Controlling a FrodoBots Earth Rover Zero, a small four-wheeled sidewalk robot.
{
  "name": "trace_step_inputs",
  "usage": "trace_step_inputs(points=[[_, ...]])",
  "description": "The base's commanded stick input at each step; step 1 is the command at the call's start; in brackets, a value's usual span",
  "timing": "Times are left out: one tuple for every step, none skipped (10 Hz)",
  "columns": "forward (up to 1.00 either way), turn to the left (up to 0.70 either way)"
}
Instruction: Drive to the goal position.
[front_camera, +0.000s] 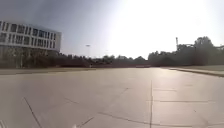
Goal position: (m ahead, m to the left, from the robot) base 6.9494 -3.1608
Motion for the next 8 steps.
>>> trace_step_inputs(points=[[0.70, 0.02], [0.70, 0.02], [0.70, 0.02], [0.70, 0.02], [0.70, 0.02], [0.70, 0.02], [0.70, 0.02], [0.70, 0.02]])
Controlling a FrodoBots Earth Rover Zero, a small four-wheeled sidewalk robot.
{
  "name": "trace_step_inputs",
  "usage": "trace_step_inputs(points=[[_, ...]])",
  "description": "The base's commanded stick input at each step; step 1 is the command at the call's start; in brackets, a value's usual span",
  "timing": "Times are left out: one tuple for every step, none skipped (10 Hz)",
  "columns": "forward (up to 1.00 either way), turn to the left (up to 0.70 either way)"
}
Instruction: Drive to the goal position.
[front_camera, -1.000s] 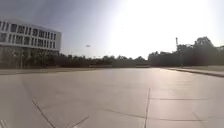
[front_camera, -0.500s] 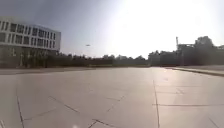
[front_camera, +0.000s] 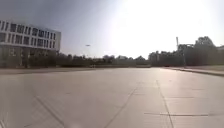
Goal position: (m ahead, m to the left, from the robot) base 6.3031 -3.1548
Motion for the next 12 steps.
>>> trace_step_inputs(points=[[0.70, 0.02], [0.70, 0.02], [0.70, 0.02], [0.70, 0.02], [0.70, 0.02], [0.70, 0.02], [0.48, 0.03], [0.33, 0.04], [0.33, 0.04], [0.33, 0.04], [0.32, 0.03], [0.31, 0.04]])
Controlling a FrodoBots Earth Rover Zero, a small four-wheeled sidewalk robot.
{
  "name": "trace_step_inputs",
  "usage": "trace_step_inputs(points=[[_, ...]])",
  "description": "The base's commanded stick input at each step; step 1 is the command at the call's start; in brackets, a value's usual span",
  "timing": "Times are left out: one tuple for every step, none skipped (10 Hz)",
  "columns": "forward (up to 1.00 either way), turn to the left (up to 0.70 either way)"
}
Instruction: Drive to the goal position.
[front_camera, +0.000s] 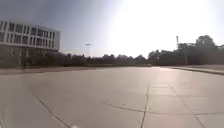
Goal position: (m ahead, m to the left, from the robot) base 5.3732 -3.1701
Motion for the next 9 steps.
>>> trace_step_inputs(points=[[0.21, 0.02], [0.19, 0.02], [0.19, 0.02], [0.19, 0.02], [0.19, 0.02], [0.18, 0.00], [0.17, 0.02], [0.17, 0.02], [0.16, 0.02]])
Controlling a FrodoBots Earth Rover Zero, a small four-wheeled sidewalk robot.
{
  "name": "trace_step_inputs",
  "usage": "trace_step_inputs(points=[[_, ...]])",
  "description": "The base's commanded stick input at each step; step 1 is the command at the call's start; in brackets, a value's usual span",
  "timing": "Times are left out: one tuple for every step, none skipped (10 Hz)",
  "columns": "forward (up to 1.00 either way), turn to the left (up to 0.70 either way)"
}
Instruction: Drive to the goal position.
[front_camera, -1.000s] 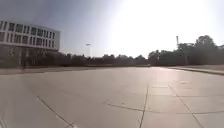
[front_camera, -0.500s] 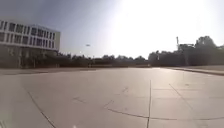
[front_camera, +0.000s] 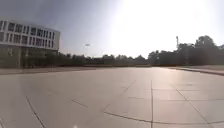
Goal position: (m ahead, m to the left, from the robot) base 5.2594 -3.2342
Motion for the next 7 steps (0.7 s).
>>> trace_step_inputs(points=[[0.15, 0.02], [0.12, 0.01], [0.11, 0.01], [0.11, 0.01], [0.10, 0.01], [0.10, 0.01], [0.09, 0.01]])
